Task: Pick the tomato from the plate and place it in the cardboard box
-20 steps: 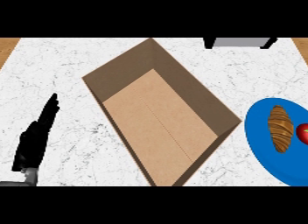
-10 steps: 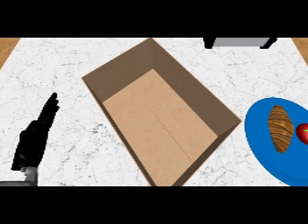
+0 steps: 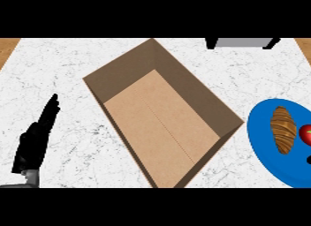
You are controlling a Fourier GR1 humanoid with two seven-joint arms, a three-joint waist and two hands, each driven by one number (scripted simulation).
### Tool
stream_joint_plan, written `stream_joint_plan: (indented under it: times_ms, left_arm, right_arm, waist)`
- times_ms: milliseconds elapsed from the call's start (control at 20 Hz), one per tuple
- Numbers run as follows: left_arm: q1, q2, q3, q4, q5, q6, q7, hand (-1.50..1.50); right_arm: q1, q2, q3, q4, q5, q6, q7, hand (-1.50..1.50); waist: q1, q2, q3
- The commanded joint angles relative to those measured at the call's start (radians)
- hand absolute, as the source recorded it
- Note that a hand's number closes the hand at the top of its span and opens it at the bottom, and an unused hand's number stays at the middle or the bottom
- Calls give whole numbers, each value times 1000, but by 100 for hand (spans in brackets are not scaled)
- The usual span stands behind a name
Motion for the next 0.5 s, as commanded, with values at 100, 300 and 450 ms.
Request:
stream_joint_plan:
  times_ms: [100,300,450]
  left_arm:
    - [41,-5,27,-76,-24,-34,50,0]
    - [-2,-39,51,63,-35,-45,-76,0]
    - [-61,-76,26,86,-87,-21,-11,0]
  right_arm:
    - [64,67,-29,-129,42,13,54,-150]
    - [67,106,-45,-90,88,-2,-5,-150]
    - [12,126,-51,2,124,-3,-29,-150]
  waist:
    - [-3,-1,0]
    - [-4,0,0]
    - [-3,0,0]
